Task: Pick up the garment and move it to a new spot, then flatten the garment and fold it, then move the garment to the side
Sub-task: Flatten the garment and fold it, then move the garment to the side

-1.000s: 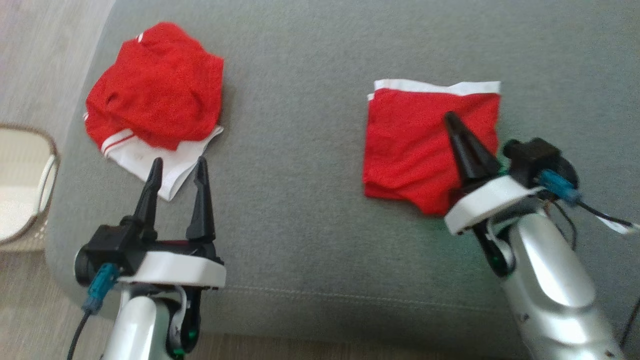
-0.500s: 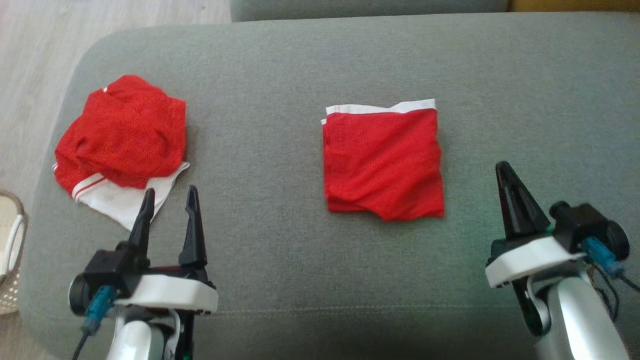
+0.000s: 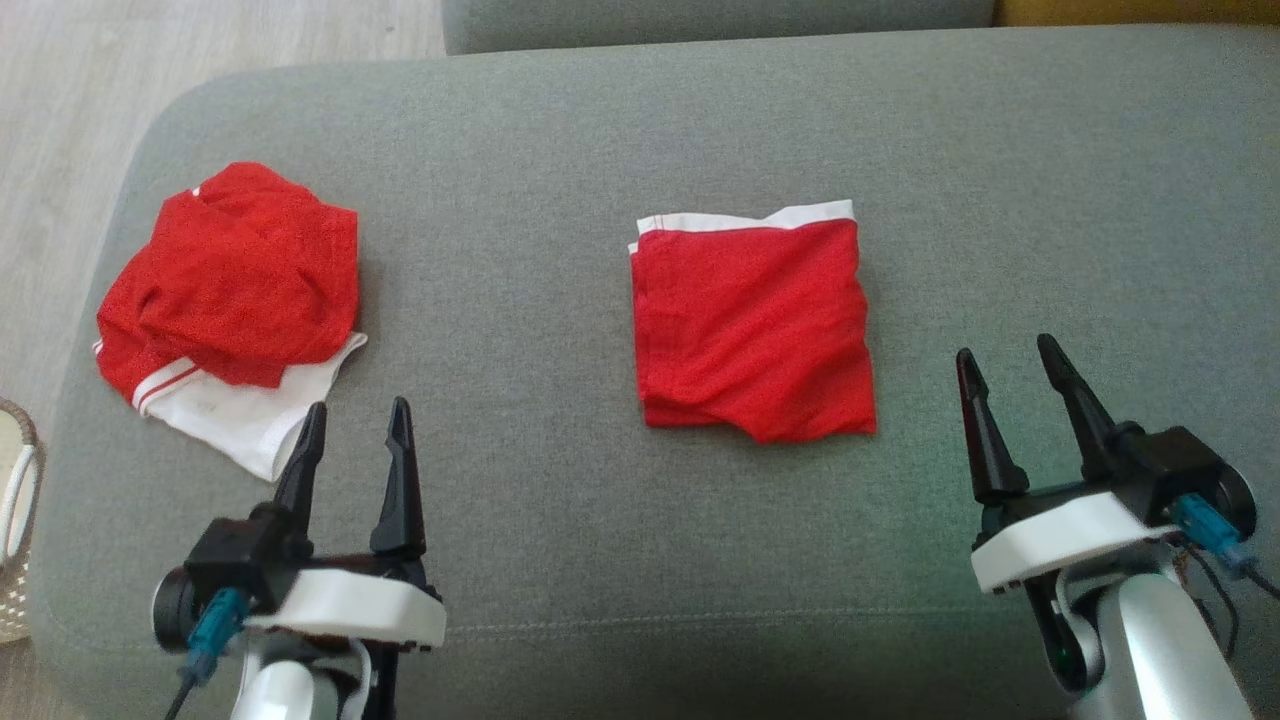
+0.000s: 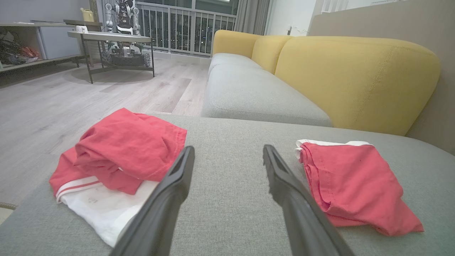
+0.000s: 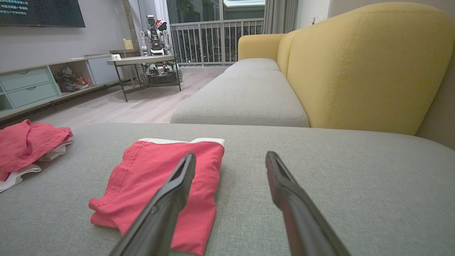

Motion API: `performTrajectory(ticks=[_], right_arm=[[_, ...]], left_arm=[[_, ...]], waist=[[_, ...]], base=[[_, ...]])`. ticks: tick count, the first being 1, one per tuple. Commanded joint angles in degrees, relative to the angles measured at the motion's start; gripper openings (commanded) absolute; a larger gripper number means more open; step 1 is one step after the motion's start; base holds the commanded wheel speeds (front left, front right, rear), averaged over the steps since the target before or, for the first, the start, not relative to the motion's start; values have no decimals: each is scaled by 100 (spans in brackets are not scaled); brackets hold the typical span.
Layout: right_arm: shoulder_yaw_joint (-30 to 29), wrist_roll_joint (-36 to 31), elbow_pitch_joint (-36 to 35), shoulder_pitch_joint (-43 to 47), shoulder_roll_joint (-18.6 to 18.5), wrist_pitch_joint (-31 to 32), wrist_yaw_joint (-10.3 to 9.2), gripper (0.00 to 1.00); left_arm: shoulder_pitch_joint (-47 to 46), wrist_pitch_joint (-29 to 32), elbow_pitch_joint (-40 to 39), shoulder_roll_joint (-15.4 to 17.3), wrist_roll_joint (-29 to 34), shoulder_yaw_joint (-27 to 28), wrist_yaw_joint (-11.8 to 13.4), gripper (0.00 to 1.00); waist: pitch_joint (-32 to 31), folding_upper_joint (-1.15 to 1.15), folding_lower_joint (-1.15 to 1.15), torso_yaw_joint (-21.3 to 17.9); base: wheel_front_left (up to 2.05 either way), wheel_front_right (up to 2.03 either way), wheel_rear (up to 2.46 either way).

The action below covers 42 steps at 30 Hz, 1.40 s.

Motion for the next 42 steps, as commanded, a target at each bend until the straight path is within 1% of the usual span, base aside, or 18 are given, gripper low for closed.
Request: performTrajectory(ticks=[1, 4, 8, 12, 15, 20, 24, 26, 32, 33, 35, 38, 42], right_arm=[[94, 54, -221, -100, 17, -37, -1, 100], [91, 62, -193, -78, 18, -37, -1, 100], [112, 149, -114, -245, 18, -37, -1, 100], [123, 212, 135, -632, 18, -37, -1, 100], [170, 524, 418, -998, 18, 7, -1, 100], [306, 1085, 983, -1648, 18, 306, -1, 100], [436, 1498, 1484, -2076, 18, 702, -1, 100], [535, 1595, 1760, -2241, 17, 977, -1, 100], [698, 1687, 2243, -2635, -8, 1114, -1, 99], [748, 1640, 2311, -2681, -33, 1106, -1, 0], [827, 1438, 2450, -2756, -117, 1034, -1, 0], [778, 1145, 2642, -2872, -169, 836, -1, 0], [855, 487, 2785, -3040, -295, 595, -1, 0]], left_arm=[[-152, -34, -206, 37, 41, 152, 35, 100], [-148, -34, -208, 37, 37, 138, 46, 100], [-226, -34, -289, 37, 39, 147, 48, 100], [-451, -34, -377, 37, 58, 157, -10, 100], [-629, -34, -380, 37, 82, 158, -91, 100], [-864, -34, -351, 37, 107, 174, -211, 100], [-1028, -34, -336, 37, 110, 118, -270, 100], [-1093, -34, -331, 37, 104, 85, -282, 100], [-1227, -34, -316, 37, 109, 37, -284, 100], [-1236, -34, -315, 37, 113, 41, -283, 100], [-1244, -34, -310, 37, 120, 51, -281, 100], [-1249, -34, -315, 37, 117, 74, -270, 100], [-1265, -34, -345, 37, 183, 82, -307, 100]], waist=[[-12, 0, 0, 12], [-48, 0, 0, 26], [105, 0, 0, 18], [484, 0, 0, 55], [773, 0, 0, 103], [1178, 0, 0, 187], [1395, 0, 0, 294], [1469, 0, 0, 348], [1605, 0, 0, 461], [1615, 0, 0, 468], [1627, 0, 0, 473], [1627, 0, 0, 455], [1641, 0, 0, 325]], base=[[0, 0, 0], [0, 0, 0], [0, 0, 0], [0, 0, 0], [0, 0, 0], [0, 0, 0], [0, 0, 0], [0, 0, 0], [0, 0, 0], [0, 0, 0], [0, 0, 0], [0, 0, 0], [0, 0, 0]])
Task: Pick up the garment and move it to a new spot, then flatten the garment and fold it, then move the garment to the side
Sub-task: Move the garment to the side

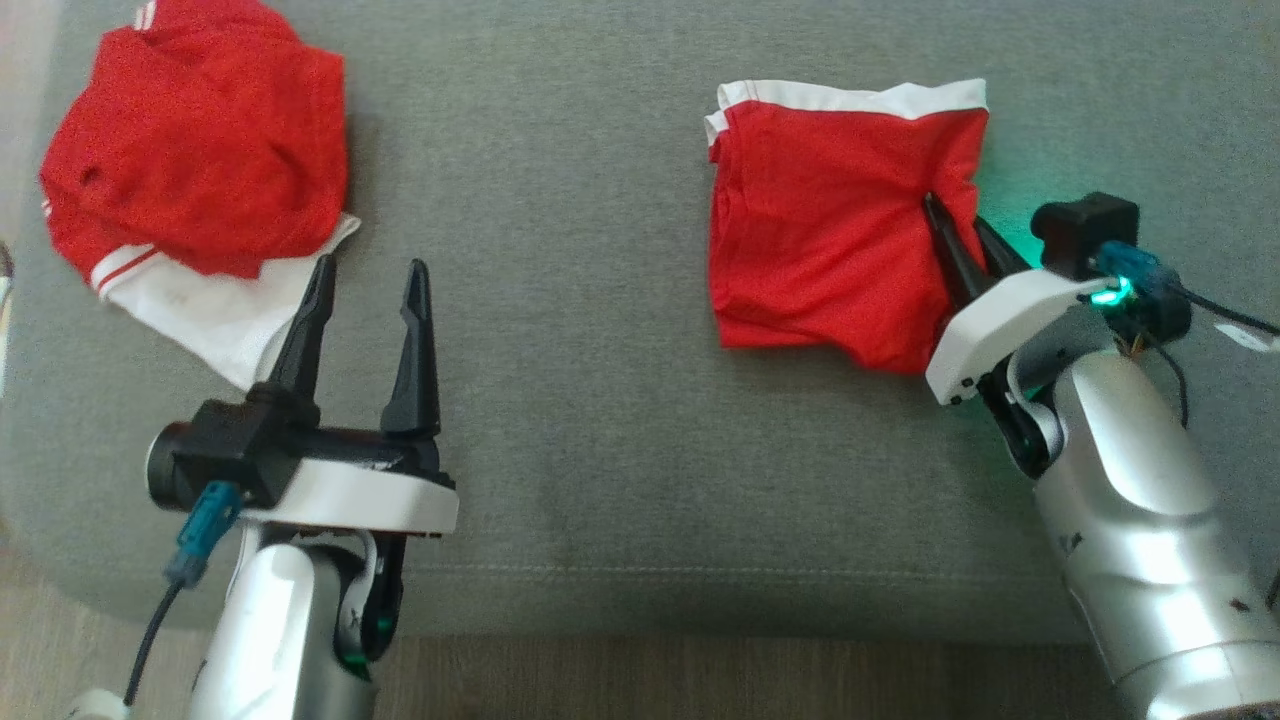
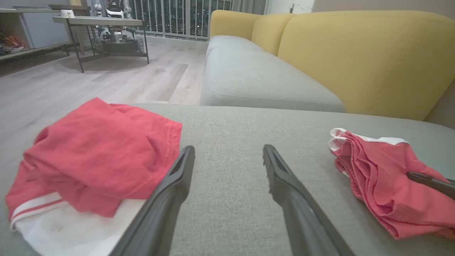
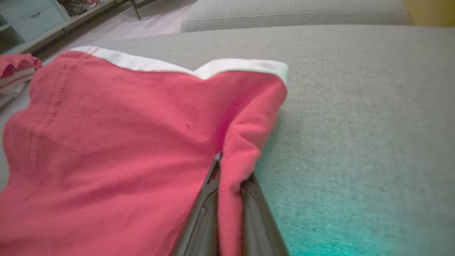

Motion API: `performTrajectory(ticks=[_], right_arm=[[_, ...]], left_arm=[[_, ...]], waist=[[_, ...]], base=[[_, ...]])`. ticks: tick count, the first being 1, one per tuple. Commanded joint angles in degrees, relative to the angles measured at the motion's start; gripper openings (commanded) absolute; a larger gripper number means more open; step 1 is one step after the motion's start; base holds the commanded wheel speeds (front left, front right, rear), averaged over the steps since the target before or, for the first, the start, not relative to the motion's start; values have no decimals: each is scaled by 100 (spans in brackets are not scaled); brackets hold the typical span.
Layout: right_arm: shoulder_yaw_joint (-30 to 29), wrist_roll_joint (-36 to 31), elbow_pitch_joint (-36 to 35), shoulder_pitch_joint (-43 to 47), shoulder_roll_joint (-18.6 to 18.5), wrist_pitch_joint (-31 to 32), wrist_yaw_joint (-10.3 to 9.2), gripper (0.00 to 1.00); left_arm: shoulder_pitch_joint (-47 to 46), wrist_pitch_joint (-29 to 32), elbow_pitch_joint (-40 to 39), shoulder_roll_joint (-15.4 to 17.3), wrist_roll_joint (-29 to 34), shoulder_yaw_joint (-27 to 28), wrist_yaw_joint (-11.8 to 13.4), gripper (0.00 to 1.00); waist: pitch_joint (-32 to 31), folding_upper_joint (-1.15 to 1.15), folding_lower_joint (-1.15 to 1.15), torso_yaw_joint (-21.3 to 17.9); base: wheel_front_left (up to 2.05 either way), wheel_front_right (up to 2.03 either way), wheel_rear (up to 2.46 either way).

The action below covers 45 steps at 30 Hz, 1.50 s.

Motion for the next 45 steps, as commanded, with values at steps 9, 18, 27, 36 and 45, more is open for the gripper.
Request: performTrajectory(ticks=[9, 18, 27, 36, 45], right_arm=[[471, -1073, -204, -615, -413, 14, -3, 0], [435, -1337, -450, -1103, -1021, 145, -3, 0], [-589, -1546, -609, -1402, -1383, 283, -3, 0], [-1631, -2144, -1208, -1329, -1332, 565, -3, 0], [-2091, -2266, -1480, -1279, -1065, 744, -3, 100]], left_arm=[[-556, -34, -249, 50, 577, 48, -365, 100], [-1276, -34, -403, 447, 1001, -616, -584, 100], [-2096, -34, -604, 874, 1001, -1578, -633, 100], [-2716, -34, -804, 1058, 770, -2093, -637, 100], [-2786, -34, -829, 1064, 615, -1991, -638, 100]], waist=[[382, 0, 0, -655], [998, 0, 0, -1579], [1582, 0, 0, -2065], [1946, 0, 0, -2096], [1992, 0, 0, -1928]], base=[[0, 0, 0], [0, 0, 0], [0, 0, 0], [0, 0, 0], [0, 0, 0]])
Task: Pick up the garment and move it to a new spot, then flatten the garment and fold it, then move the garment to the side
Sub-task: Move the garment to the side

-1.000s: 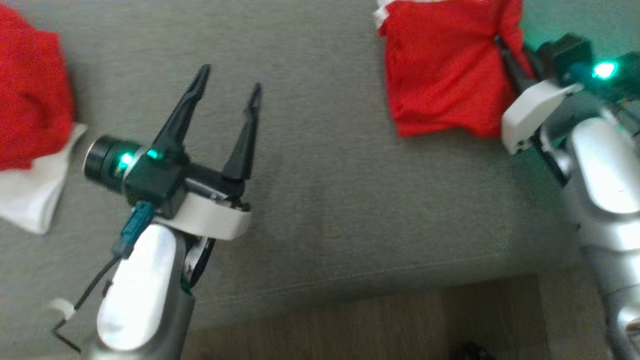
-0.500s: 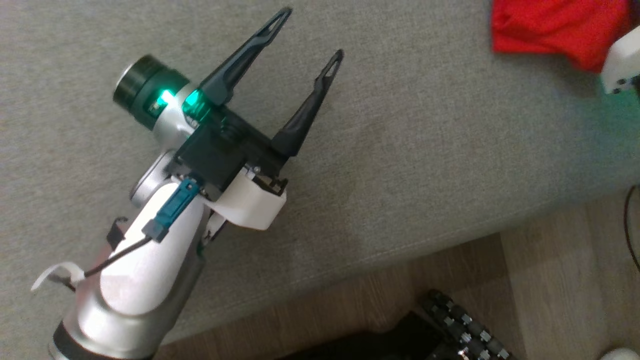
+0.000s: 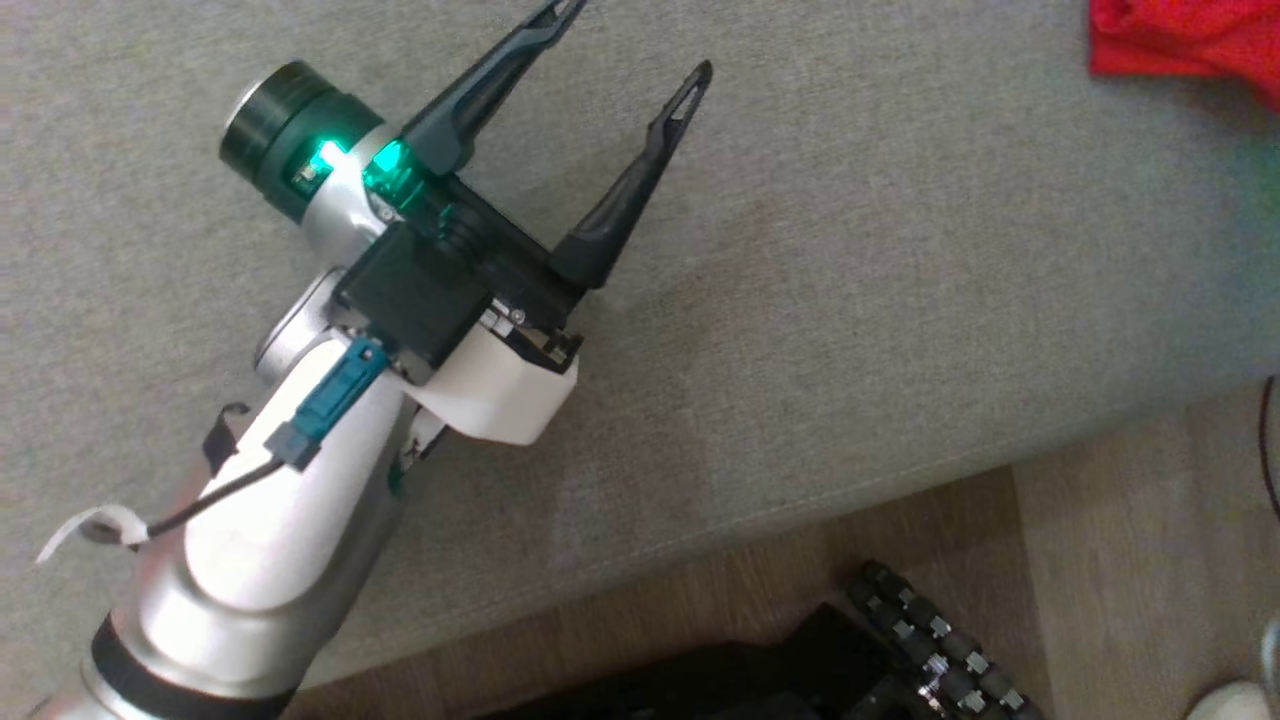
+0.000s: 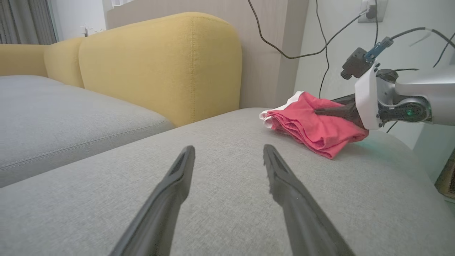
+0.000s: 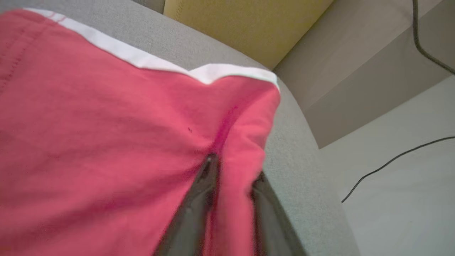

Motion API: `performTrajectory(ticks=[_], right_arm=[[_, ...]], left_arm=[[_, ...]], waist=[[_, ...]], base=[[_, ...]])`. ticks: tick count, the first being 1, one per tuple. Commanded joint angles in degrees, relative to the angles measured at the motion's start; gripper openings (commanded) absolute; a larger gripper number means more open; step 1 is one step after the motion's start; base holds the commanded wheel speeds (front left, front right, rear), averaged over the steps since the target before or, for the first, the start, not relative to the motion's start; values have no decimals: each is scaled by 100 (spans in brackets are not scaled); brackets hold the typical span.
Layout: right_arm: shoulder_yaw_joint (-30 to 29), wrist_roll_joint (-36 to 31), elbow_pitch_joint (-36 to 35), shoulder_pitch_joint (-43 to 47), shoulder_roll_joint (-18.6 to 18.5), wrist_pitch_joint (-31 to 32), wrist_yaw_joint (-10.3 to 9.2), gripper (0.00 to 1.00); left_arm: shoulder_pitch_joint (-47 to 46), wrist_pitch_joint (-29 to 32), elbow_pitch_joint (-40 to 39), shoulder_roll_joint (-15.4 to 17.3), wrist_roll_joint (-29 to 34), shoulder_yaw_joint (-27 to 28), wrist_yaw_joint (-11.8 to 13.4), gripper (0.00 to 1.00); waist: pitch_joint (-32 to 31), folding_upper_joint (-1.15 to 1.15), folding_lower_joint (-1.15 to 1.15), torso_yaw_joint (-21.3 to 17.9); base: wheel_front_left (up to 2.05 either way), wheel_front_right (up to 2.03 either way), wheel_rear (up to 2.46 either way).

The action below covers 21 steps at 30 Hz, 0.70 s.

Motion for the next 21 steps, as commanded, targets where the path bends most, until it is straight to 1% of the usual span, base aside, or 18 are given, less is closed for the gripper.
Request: performTrajectory(ticks=[1, 5, 10, 15, 21], right_arm=[[-64, 112, -200, 85, 42, 50, -2, 100], [-110, 98, -364, 114, 123, -13, -2, 100], [51, 56, -627, 173, 289, -160, -2, 100], [430, 228, -841, 243, 514, -312, -2, 100], [1026, 605, -983, 578, 798, -478, -2, 100]], left_arm=[[-75, -28, -225, 56, -40, 207, 1, 100], [-1, -28, -199, 20, -51, 281, 8, 100], [236, -28, -112, -82, -93, 467, 79, 100], [591, -28, -27, -244, -168, 769, 210, 100], [1144, -28, 65, -414, -235, 1264, 361, 100]], waist=[[-48, 0, -1, 47], [-175, 0, -1, 110], [-598, 0, -1, 244], [-1173, 0, -1, 478], [-1871, 0, -1, 832]], base=[[0, 0, 0], [0, 0, 0], [0, 0, 0], [0, 0, 0], [0, 0, 0]])
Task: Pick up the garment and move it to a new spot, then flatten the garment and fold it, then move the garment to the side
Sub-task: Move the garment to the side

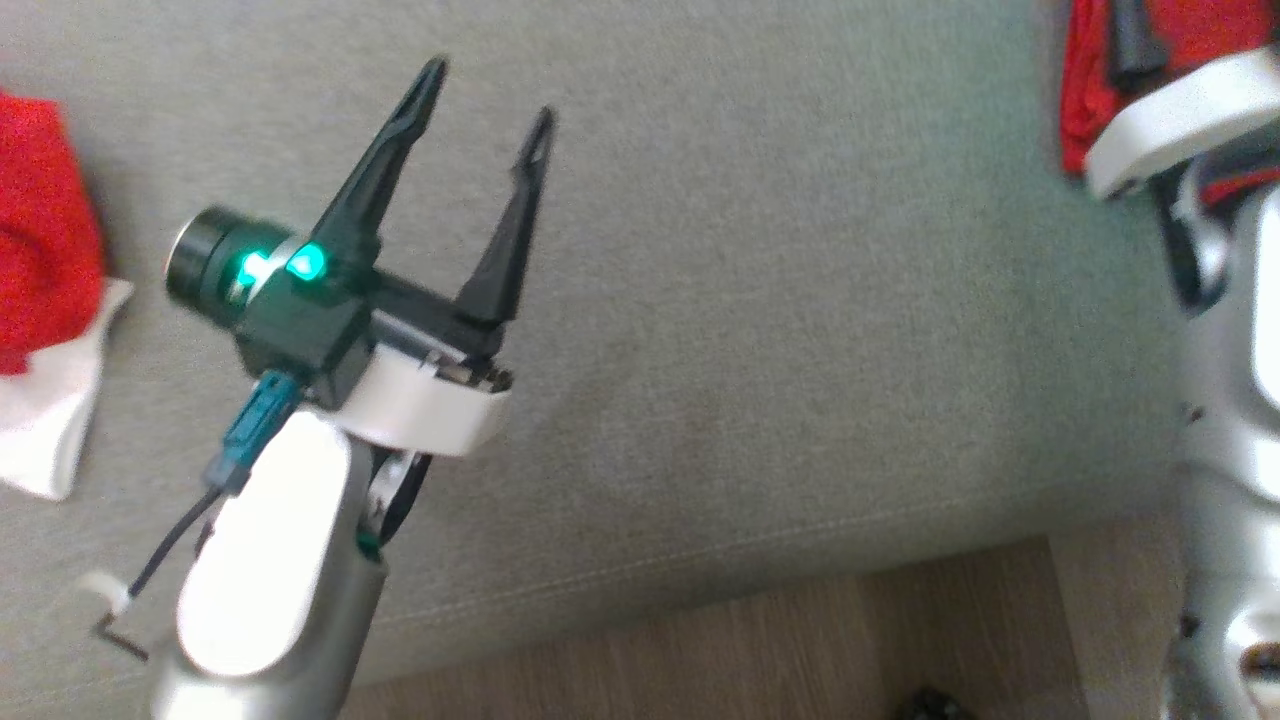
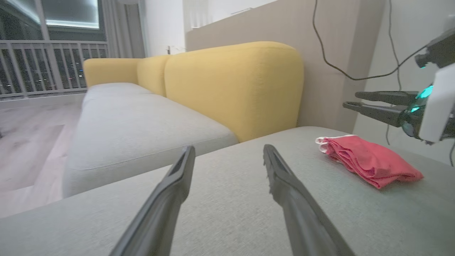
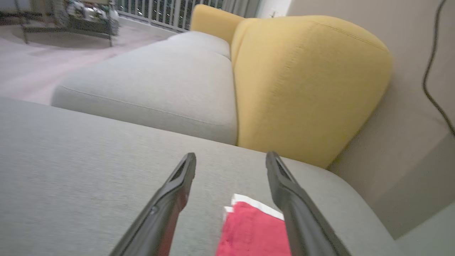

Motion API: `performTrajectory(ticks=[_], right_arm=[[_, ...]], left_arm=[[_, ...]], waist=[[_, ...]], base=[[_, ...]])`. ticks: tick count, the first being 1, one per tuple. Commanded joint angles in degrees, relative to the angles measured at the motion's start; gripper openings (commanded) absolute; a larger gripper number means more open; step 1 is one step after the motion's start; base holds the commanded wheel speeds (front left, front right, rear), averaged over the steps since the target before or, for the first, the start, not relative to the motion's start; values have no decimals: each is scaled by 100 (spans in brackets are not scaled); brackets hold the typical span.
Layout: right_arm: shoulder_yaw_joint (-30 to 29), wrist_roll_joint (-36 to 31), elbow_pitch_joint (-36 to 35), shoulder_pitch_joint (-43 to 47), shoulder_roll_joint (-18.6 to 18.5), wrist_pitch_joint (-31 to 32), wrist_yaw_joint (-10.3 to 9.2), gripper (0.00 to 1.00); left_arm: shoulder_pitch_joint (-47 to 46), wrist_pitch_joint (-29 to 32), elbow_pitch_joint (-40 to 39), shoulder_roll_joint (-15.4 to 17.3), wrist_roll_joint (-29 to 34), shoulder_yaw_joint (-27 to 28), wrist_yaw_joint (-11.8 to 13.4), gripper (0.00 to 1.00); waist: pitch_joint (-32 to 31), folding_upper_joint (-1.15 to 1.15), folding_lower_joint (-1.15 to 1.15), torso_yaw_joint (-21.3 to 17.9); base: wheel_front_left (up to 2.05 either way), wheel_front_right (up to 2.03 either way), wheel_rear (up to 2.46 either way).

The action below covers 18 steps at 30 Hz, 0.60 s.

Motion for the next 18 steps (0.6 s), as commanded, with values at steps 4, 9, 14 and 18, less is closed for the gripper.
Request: performTrajectory(ticks=[4, 9, 14, 18], right_arm=[[462, 378, -240, 404, 219, -238, -2, 100], [534, 865, -125, 1051, 453, -551, -2, 100], [563, 978, -47, 1753, 552, -798, -2, 100], [687, 1193, -37, 2329, 565, -920, -2, 100]], left_arm=[[432, -28, -123, -47, -63, 627, 157, 100], [940, -28, -74, -130, -35, 902, 102, 100], [1480, -28, -62, -320, -102, 1343, 202, 100], [1849, -28, -61, -434, -218, 1520, 155, 100]], waist=[[-789, 0, 0, 504], [-1329, 0, 0, 788], [-1733, 0, 0, 907], [-1960, 0, 0, 952]], base=[[0, 0, 0], [0, 0, 0], [0, 0, 0], [0, 0, 0]])
